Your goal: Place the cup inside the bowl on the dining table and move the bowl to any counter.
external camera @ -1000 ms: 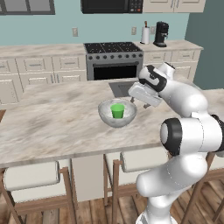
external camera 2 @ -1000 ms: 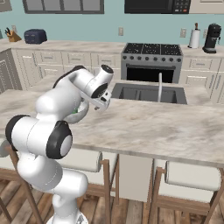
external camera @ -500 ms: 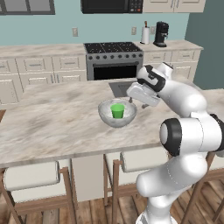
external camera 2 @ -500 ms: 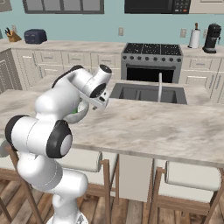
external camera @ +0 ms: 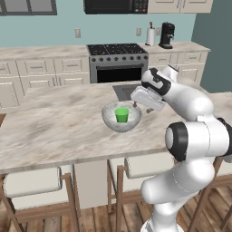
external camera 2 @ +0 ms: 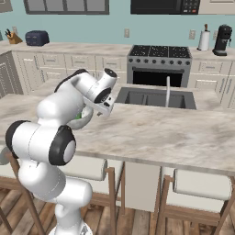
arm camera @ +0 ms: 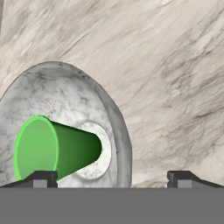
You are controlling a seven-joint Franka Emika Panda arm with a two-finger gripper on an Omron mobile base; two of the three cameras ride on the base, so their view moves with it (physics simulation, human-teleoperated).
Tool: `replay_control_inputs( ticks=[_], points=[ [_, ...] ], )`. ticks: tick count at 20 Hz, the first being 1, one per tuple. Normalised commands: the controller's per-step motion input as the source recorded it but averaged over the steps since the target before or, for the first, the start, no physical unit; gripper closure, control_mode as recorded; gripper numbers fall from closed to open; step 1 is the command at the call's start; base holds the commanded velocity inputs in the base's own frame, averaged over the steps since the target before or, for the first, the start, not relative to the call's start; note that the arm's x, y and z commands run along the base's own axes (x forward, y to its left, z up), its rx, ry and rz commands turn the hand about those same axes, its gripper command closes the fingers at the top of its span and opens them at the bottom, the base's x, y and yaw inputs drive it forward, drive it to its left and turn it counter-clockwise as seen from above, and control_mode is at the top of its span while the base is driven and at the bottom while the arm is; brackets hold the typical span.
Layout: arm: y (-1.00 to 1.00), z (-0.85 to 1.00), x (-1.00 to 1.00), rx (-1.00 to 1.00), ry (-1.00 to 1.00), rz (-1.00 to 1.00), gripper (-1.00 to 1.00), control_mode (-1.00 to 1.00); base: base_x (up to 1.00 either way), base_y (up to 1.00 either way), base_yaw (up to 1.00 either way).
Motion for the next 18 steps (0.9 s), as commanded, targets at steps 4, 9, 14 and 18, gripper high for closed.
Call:
replay_control_inputs(
  ticks=[4, 9, 14, 18],
  points=[
    [0.00, -0.16, 0.00, 0.00, 0.00, 0.01, -1.00, -1.00, 0.00, 0.00, 0.00],
    [0.00, -0.12, 0.00, 0.00, 0.00, 0.01, -1.00, -1.00, 0.00, 0.00, 0.00],
    [0.00, -0.11, 0.00, 0.00, 0.00, 0.01, -1.00, -1.00, 0.00, 0.00, 0.00],
    [0.04, -0.11, 0.00, 0.00, 0.00, 0.01, -1.00, -1.00, 0.00, 0.00, 0.00]
  ],
)
